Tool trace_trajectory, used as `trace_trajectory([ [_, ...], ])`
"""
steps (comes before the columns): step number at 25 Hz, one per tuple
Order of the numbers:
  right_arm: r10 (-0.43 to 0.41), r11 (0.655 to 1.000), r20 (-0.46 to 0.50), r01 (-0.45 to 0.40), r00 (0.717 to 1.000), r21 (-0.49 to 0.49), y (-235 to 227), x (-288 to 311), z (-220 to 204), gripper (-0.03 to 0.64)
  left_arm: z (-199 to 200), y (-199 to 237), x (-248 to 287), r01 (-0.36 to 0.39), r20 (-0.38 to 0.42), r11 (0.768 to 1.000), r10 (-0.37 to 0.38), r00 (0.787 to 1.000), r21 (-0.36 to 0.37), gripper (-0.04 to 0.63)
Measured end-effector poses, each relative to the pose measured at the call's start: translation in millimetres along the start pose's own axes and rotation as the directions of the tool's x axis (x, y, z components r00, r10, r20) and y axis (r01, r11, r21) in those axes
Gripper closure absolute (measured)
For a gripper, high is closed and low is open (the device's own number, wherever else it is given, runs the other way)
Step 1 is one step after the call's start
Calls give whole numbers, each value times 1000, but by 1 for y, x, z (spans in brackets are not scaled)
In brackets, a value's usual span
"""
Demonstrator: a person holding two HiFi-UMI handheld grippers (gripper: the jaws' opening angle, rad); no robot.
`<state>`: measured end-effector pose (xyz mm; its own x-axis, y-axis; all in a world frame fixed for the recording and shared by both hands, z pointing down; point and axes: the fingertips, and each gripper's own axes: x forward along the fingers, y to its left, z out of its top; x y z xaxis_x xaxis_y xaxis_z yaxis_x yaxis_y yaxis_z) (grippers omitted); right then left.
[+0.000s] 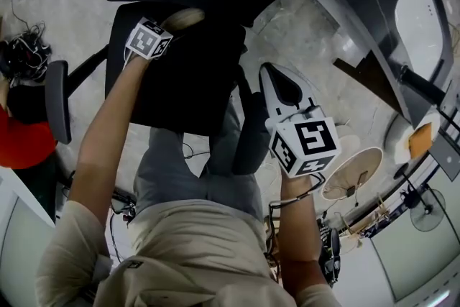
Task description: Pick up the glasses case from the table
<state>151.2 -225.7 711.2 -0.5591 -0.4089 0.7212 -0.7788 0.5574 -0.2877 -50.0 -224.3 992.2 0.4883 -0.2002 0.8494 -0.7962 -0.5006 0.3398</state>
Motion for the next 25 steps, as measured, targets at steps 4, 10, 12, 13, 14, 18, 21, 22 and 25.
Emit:
trace_trajectory([
  [4,5,1000,-11,-5,1000,2,0,6,-12,592,-10,7,17,-31,-27,999,31,999,8,241],
  [10,5,1000,-32,-6,999,-1,0,6,-26,592,-22,12,32,-66,-74,998,68,995,21,242],
  [12,4,1000,-37,-5,999,-5,1,5,-30,592,-31,20,40,-100,-81,994,104,991,44,258],
  [13,5,1000,-39,-5,999,-7,2,5,-32,592,-34,21,41,-112,-79,992,116,990,55,268],
  [14,5,1000,-40,-5,999,-10,3,4,-33,592,-35,23,42,-124,-73,990,129,989,69,275],
  [18,7,1000,-40,-8,999,-23,8,1,-33,592,-24,27,28,-190,-31,976,194,980,109,304],
  [21,7,1000,-32,-8,999,-30,11,-3,-30,592,-25,10,19,-133,-2,991,133,991,29,319],
  [22,7,999,-29,-8,1000,-31,13,-4,-28,592,-24,6,14,-123,14,992,123,992,15,321],
  [25,7,999,-16,-8,1000,-37,19,-8,-21,592,-20,-3,-2,-99,63,994,101,993,-38,322],
])
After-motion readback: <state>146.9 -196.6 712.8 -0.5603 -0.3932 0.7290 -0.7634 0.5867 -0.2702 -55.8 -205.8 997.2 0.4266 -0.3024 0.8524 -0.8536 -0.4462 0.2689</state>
